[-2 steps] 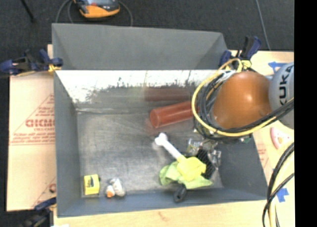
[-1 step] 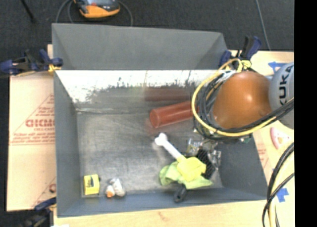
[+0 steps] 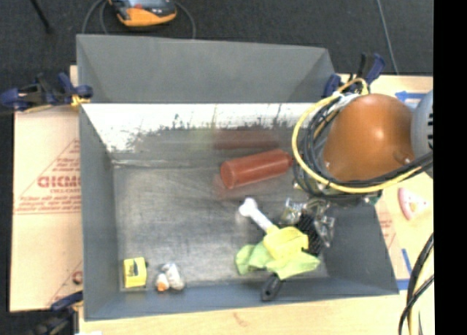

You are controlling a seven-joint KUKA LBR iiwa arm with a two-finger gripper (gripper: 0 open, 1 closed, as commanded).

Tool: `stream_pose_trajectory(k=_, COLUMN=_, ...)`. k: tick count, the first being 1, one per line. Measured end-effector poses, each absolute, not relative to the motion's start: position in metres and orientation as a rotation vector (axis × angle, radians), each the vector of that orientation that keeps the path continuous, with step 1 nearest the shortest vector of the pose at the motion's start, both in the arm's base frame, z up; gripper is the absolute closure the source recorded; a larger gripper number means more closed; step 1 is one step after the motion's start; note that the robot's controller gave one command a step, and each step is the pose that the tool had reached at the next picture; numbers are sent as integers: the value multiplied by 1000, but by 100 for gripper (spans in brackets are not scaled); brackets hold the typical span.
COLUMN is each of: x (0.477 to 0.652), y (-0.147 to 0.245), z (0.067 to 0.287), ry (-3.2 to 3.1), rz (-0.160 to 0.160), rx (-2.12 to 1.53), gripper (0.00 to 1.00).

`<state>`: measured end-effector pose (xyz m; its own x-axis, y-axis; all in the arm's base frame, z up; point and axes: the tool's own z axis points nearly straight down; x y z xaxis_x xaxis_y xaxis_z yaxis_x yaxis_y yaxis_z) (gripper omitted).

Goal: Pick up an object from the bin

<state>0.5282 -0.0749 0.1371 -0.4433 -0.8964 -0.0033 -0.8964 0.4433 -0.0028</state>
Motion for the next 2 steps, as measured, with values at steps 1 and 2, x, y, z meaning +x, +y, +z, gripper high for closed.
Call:
stream_pose_trajectory(k=1, x=534, y=-75, z=191, ry=2647, rz=4, rx=-1689, gripper=100)
stream_pose_trajectory(k=2, x=518, y=-78, z=239, ry=2650, rz=1, rx=-1682, gripper=100)
